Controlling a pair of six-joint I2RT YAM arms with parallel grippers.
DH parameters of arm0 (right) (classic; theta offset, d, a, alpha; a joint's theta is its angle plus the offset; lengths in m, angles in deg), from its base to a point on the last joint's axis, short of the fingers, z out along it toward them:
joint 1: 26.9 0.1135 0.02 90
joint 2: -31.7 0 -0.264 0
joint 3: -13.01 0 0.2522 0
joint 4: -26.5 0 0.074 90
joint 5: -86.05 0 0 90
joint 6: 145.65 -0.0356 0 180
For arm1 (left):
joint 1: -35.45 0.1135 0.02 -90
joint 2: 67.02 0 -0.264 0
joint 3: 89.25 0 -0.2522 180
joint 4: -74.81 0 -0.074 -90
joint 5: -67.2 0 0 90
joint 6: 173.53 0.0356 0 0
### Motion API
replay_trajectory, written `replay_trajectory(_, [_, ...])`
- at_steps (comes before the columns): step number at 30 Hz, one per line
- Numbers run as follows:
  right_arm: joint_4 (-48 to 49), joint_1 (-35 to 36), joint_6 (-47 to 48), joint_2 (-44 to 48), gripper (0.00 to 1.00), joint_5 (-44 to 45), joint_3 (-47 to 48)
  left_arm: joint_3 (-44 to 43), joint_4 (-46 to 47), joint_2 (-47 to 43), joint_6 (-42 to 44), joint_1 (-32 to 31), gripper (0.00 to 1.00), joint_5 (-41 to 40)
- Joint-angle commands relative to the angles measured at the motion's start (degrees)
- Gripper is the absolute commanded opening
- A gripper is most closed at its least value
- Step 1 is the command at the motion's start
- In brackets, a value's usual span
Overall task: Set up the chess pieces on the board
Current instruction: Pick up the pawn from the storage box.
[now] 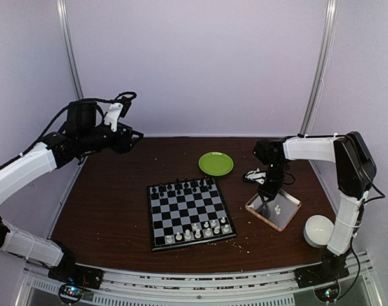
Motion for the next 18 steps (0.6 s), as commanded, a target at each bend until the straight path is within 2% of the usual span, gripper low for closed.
replay_trajectory(1, [-0.86,-0.36,0.27,-0.01,0.32,-0.04,0.47,-1.01,1.28,-0.01,-0.63,0.25,0.55,1.08])
replay_trajectory(18, [-3.12,-0.41,3.51,-2.82,0.35,-0.52,1.58,-1.07,1.28,1.5,-0.89,0.3,0.55,1.63])
